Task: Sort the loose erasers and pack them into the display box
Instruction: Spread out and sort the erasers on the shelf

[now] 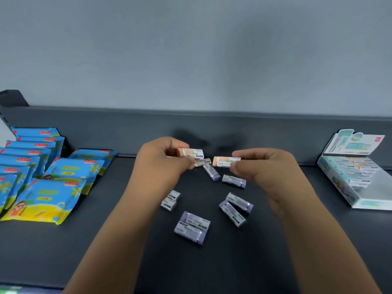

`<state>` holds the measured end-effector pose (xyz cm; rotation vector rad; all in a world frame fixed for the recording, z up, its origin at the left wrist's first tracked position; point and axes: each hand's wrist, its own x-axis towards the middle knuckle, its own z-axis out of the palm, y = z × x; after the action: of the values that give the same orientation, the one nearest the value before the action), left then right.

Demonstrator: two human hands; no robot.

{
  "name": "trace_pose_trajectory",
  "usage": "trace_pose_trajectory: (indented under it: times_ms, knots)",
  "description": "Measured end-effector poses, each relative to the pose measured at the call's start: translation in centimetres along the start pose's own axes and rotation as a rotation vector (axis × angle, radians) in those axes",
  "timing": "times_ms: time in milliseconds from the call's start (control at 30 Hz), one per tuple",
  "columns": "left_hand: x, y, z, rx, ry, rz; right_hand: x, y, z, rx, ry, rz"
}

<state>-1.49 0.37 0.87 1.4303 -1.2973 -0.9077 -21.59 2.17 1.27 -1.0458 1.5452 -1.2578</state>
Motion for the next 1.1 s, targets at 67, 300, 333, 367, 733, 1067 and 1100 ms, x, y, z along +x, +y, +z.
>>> trace_pose_trajectory:
  times_ms: [67,300,333,367,733,1067,1100]
  knots:
    - [-0.8,0.2,0.8,0.023,0.001,0.046,-0.3,0.0,-0.8,0.031,0.015,-0.019]
    - [-1.4,0.3,3.0,0.002,-0.092,0.08,-0.8,0.8,-2.6,0.084,0.045,-0.02]
    - [-1.4,0.3,3.4,-0.015,-0.106,0.072,-0.8,0.9,-2.8,0.075,0.045,-0.014]
    - [-1.4,0.4,3.8,-0.04,-0.125,0.07,-0.8,1.1,-3.1,0.069,0.049,-0.011]
    - [-2.4,4.1,11.8,-0.037,-0.201,0.043,0.6,1.8,-12.6,-0.13,0.12,-0.094]
    - [-6.0,10.7,26.6,0.019,-0.186,0.034,4.4,1.5,-30.8,-0.286,0.1,-0.153]
    - [-6.3,11.0,28.0,0.019,-0.194,0.031,5.3,1.4,-32.1,-0.323,0.103,-0.172]
